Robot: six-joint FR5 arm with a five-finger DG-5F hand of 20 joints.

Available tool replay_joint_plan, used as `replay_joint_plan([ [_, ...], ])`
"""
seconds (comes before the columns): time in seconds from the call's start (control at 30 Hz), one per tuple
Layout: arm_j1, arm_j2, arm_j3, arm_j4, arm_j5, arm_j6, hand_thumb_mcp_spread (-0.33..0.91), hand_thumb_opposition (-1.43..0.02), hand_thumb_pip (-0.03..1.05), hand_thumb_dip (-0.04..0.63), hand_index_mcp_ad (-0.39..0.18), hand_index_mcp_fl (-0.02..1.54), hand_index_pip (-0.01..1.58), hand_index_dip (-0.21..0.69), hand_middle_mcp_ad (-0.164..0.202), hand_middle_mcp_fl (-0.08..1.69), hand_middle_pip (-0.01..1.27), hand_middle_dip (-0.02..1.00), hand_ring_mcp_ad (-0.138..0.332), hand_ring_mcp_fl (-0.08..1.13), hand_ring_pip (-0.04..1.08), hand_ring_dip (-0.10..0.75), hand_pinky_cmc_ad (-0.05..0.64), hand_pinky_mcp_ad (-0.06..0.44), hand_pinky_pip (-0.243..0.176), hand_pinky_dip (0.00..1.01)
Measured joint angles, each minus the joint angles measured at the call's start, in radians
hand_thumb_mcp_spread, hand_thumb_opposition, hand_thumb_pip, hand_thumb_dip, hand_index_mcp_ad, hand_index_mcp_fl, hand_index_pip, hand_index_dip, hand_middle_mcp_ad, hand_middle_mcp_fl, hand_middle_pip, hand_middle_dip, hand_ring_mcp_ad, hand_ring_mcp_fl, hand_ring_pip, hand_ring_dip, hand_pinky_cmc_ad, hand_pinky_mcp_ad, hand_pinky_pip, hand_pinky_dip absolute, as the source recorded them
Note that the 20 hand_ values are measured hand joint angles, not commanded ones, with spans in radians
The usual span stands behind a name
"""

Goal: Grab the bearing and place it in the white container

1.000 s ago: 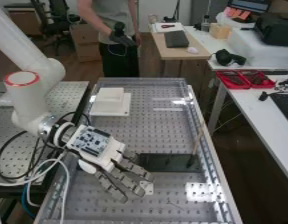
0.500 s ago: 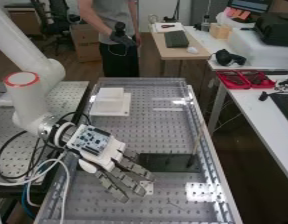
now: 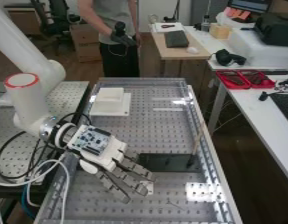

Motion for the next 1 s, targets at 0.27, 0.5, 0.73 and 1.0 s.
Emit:
replay_joint_plan([
  [0.27, 0.001, 0.010, 0.000, -0.012, -0.005, 0.010, 0.37, -0.81, 0.72, 0.239, -0.068, 0.17, 1.47, 0.140, 0.044, 0.03, 0.13, 0.23, 0.145, 0.00, 0.14, 0.124, 0.379, 0.312, -0.108, 0.43],
  [0.5, 0.001, 0.013, -0.001, -0.017, -0.002, 0.017, 0.36, -0.81, 0.77, 0.253, -0.066, 0.10, 1.47, 0.145, 0.044, 0.00, 0.13, 0.23, 0.145, 0.00, 0.15, 0.124, 0.379, 0.316, -0.105, 0.48],
  [0.73, 0.005, 0.013, -0.006, -0.015, 0.005, 0.023, 0.34, -0.81, 0.79, 0.251, -0.066, 0.07, 1.46, 0.131, 0.044, 0.01, 0.13, 0.23, 0.145, 0.00, 0.15, 0.120, 0.379, 0.316, -0.105, 0.49],
  [1.0, 0.009, 0.010, -0.008, -0.013, 0.008, 0.027, 0.34, -0.81, 0.79, 0.253, -0.066, 0.04, 1.46, 0.131, 0.044, 0.01, 0.13, 0.23, 0.145, 0.00, 0.16, 0.108, 0.379, 0.312, -0.105, 0.51],
])
